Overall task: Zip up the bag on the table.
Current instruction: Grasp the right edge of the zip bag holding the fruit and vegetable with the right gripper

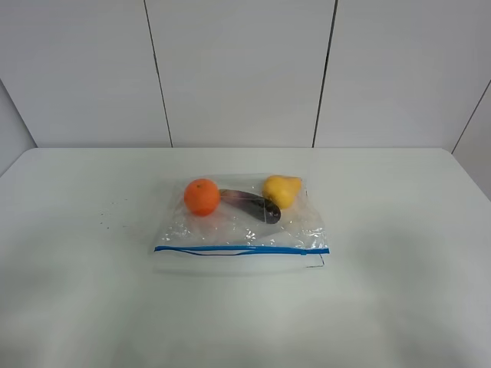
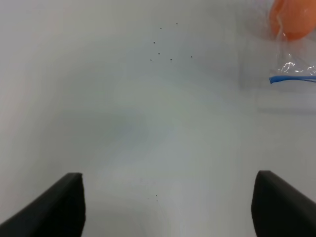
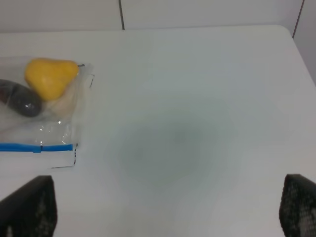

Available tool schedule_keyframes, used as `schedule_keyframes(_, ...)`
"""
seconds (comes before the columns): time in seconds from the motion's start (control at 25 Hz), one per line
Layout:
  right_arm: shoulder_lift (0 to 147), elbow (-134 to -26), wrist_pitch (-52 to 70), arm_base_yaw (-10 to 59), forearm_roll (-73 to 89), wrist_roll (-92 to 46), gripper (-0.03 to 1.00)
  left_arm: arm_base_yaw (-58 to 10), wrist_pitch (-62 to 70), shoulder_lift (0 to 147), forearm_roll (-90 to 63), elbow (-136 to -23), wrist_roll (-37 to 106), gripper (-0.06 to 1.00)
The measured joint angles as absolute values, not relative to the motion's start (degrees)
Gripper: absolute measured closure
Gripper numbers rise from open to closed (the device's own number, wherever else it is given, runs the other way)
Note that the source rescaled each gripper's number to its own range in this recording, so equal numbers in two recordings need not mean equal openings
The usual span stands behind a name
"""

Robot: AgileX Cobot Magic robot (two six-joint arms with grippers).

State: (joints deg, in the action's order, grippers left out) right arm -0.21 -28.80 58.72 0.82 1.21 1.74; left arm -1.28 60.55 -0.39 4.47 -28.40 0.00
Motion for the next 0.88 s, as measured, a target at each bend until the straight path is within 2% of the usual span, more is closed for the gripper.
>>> schedule_keyframes(0.16, 1.25, -30.02, 58.72, 0.82, 1.32, 1.86, -0.03, -1.28, 60.55, -0.39, 4.47, -28.40, 0.00, 0.18)
schedule_keyframes(0.32, 11.24, -34.47, 57.92, 0.82, 2.22, 1.97, -0.03, -1.28, 60.55, -0.39, 4.47, -28.40, 0.00, 0.18)
schedule_keyframes(0.56, 35.92, -42.44, 54.93, 0.82, 9.08, -0.76, -0.03, -1.28, 60.55, -0.39, 4.47, -28.40, 0.00, 0.18)
schedule_keyframes(0.88, 66.58, -51.60, 52.01, 0.82, 27.39, -18.27, -0.03, -1.28, 60.55, -0.39, 4.47, -28.40, 0.00, 0.18)
